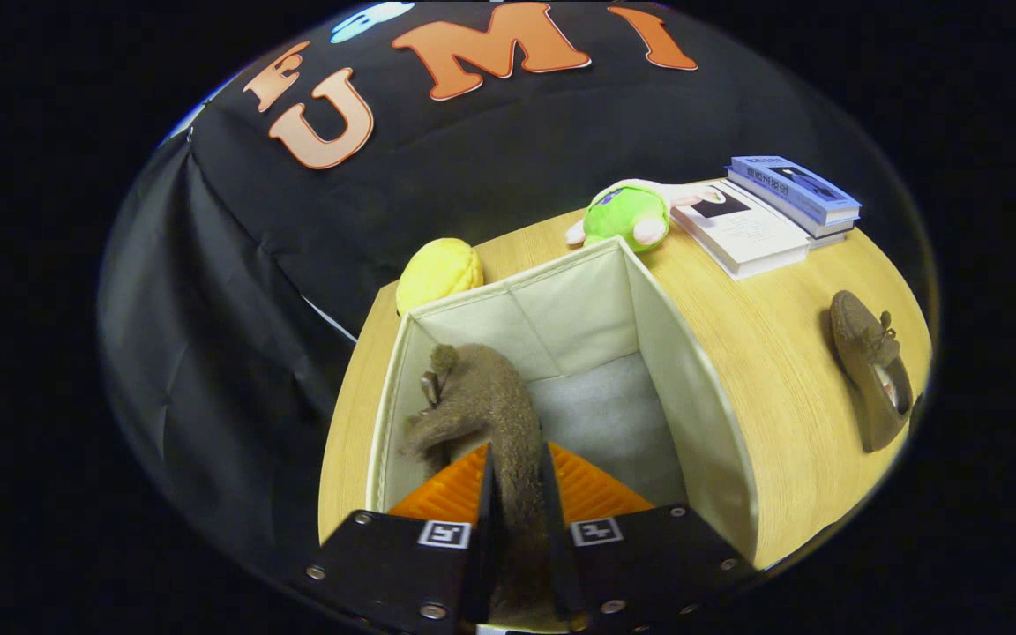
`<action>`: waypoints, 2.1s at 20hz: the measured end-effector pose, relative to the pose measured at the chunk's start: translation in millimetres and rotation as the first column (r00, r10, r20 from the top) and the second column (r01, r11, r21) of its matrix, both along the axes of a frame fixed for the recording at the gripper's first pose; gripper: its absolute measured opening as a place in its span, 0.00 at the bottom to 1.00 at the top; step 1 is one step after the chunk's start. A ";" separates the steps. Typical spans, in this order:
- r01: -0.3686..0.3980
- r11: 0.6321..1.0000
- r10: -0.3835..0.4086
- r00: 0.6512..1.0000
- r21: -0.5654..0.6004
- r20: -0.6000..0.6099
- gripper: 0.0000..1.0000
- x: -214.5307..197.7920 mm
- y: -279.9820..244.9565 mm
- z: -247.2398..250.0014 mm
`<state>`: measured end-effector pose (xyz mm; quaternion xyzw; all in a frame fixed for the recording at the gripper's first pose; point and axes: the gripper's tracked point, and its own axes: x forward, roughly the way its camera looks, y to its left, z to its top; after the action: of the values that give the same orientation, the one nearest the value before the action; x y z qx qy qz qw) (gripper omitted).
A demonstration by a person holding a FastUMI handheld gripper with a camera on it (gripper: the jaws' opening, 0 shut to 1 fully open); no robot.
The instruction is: Open the storage box then place both shoes into the box .Put the left shoe in first, then the right shoe, with the right side of both shoes facing outward in a uniform manner.
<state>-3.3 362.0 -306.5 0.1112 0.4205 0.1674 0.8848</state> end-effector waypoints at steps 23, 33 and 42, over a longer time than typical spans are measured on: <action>0.175 0.973 -0.125 0.947 -0.150 0.296 0.99 54.6 -220.3 78.2; 0.320 0.911 -0.240 0.924 -0.259 0.296 0.99 53.0 -371.4 32.0; 0.346 0.892 -0.299 0.935 -0.292 0.192 0.99 45.6 -418.7 -42.2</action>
<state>42.4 -56.7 -348.8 0.0220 0.3537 -0.0452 0.9340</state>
